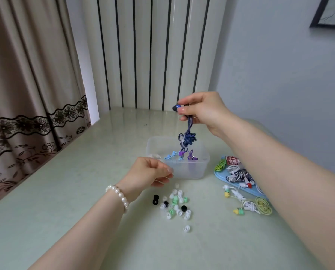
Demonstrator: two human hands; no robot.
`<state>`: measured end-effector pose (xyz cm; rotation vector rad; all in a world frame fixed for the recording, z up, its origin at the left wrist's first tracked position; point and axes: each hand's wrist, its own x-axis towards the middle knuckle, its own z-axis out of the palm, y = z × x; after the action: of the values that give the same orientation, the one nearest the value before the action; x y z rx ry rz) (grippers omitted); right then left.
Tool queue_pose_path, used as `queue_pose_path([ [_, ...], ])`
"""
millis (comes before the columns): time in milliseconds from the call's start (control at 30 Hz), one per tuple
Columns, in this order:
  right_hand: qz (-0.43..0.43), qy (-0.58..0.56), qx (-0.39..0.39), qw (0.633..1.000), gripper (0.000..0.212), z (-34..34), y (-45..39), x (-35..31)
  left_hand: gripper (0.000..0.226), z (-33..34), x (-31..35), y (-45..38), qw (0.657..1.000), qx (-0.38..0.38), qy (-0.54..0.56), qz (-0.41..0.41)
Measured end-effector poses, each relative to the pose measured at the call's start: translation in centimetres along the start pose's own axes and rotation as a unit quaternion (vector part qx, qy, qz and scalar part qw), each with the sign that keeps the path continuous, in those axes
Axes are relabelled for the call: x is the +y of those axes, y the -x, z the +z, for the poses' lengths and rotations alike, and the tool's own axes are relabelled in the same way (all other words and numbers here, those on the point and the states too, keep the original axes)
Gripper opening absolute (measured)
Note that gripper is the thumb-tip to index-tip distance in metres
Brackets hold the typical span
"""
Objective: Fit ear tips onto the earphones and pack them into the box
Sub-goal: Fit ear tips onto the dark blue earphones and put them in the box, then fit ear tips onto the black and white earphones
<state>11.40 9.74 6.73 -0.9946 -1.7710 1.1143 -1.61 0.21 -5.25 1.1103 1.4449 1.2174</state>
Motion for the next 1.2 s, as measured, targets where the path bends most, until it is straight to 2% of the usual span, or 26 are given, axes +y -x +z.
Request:
queue_pose_path([
  [133,0.016,0.018,0.011,1.000,0.020,2.7,-1.0,2.4,0.013,-0.7,-0.5,-0.3,0.999,-0.003,-0.023,-0.025],
  [233,0.059,0.037,0.016,0.997,0.029,3.8,-1.3,4.1,0.012,-0.8,-0.4,-0.3,0.999,-0.006,-0.025,-0.025],
  [333,0.096,0.094,-0.028,0.991,0.047,3.8,-1.6,6.2,0.013,-0.6,-0.4,-0.3,0.999,-0.012,-0.030,-0.021],
  [400,0.090,0.180,-0.060,0.978,0.052,3.6,-1.6,7.0,0.015,-0.5,-0.4,-0.4,0.999,-0.017,-0.034,-0.019],
  [533,0.041,0.325,-0.091,0.941,0.010,2.7,-1.0,7.4,0.019,-0.2,-0.6,-0.2,0.998,-0.023,-0.052,-0.017],
  [700,0.006,0.400,-0.126,0.908,0.017,1.3,0.4,6.1,0.019,-0.3,-0.6,-0.2,0.997,-0.011,-0.079,-0.012],
  [967,-0.056,0.349,-0.053,0.934,0.009,-2.2,4.3,4.4,0.017,-0.2,-0.4,-0.1,0.990,-0.012,-0.139,0.018],
  [1100,-0.028,0.327,-0.093,0.940,0.005,-3.9,6.6,5.7,0.015,0.3,-0.2,0.1,0.981,-0.042,-0.185,0.048],
  [1200,0.019,0.381,-0.137,0.914,0.011,-5.8,7.3,7.3,0.015,1.0,-0.3,0.3,0.972,-0.065,-0.211,0.075],
])
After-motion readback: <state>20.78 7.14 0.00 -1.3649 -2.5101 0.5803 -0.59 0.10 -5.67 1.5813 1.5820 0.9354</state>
